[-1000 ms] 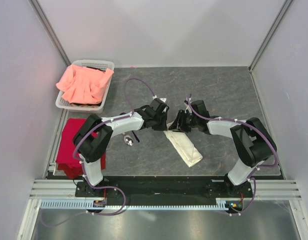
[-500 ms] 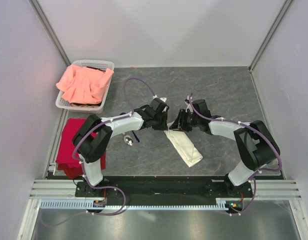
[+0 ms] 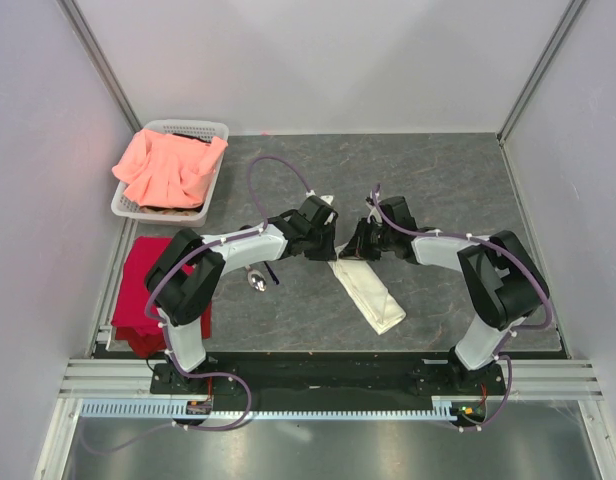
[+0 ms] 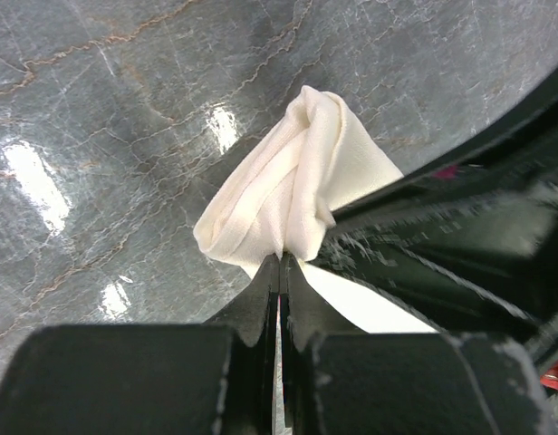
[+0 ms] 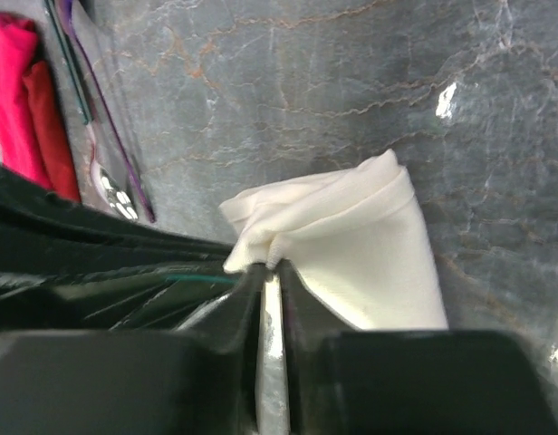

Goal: Fold the napkin into a case and place the utensils inside
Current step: Grasp the top corner of the square folded napkin from the folded napkin.

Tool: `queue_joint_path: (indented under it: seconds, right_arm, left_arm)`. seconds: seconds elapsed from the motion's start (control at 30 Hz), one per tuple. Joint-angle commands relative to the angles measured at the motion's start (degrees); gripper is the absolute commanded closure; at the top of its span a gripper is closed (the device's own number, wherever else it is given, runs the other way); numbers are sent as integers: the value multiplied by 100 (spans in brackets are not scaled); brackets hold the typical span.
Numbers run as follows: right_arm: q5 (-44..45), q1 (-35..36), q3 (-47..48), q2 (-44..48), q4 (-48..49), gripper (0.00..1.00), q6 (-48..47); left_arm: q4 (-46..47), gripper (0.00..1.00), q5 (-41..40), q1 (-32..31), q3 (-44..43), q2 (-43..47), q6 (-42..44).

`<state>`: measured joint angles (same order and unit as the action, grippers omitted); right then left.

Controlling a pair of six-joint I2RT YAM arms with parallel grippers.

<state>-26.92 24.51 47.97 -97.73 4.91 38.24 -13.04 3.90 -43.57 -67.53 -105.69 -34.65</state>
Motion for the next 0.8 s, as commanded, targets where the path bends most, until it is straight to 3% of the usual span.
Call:
queue_joint_path:
  seconds: [0.0, 0.17, 0.47, 0.7, 0.77]
  right_arm:
    - [-51, -25, 143, -185, 283, 98, -106]
    - [-295, -8, -120, -105, 431, 100, -89]
    - [-657, 308, -77, -922, 1389, 100, 544]
    - [-490, 291, -42, -703, 960, 100, 167]
    - [-517, 282, -7, -677, 706, 94, -9]
  left_arm:
    - [293, 98, 199, -2, 46, 215, -226]
    - [583, 98, -91, 7, 292, 496, -349]
    - [1409, 98, 514, 41, 592, 471, -700]
    - [1154, 98, 383, 279, 741, 347, -1237]
    - [1128, 98, 401, 288, 653, 347, -1140]
